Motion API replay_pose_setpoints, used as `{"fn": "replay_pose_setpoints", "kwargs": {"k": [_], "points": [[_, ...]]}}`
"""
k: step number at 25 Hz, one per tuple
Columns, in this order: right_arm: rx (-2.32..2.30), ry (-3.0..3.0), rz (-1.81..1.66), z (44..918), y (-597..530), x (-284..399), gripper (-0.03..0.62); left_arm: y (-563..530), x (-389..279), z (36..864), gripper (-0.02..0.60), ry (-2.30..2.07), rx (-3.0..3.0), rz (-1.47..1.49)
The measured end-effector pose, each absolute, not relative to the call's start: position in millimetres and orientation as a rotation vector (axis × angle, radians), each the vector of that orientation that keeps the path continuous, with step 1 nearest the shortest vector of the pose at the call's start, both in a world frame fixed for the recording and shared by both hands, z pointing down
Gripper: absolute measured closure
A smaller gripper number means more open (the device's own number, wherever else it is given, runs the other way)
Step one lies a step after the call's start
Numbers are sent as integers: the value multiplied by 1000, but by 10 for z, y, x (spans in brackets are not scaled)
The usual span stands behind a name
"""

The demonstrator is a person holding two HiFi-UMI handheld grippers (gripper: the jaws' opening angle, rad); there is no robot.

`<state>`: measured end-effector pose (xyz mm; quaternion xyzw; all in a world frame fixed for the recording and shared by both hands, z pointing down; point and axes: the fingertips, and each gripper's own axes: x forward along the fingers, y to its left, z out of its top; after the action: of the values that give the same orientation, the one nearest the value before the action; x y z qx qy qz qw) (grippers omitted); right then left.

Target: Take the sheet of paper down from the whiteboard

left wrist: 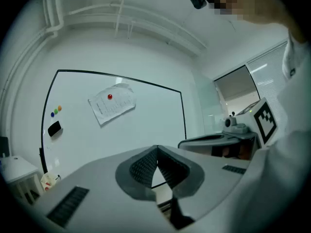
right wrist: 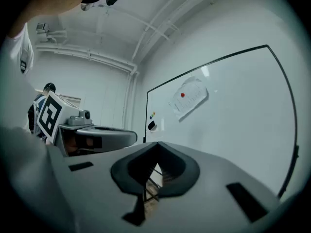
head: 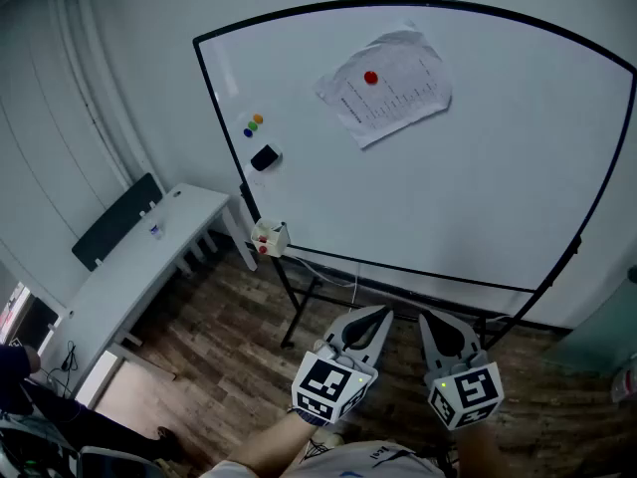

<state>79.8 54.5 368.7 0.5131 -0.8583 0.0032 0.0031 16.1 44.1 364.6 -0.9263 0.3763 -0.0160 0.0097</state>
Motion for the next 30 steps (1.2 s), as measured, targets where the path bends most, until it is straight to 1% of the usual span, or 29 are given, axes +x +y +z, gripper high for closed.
{"fn": "replay_pose_setpoints", "kwargs": {"k": [12,21,30], "points": [[1605,-2752,69,3699,596,1032,580,503,354,3709,568,1185,-2899,-71],[1615,-2832,21,3482,609,1302,580,415,359,3568,568,1274,-2789,-70],[1599,-2865,50,3493,229,1211,580,16,190,3500,568,1311,-2755,-42]]}}
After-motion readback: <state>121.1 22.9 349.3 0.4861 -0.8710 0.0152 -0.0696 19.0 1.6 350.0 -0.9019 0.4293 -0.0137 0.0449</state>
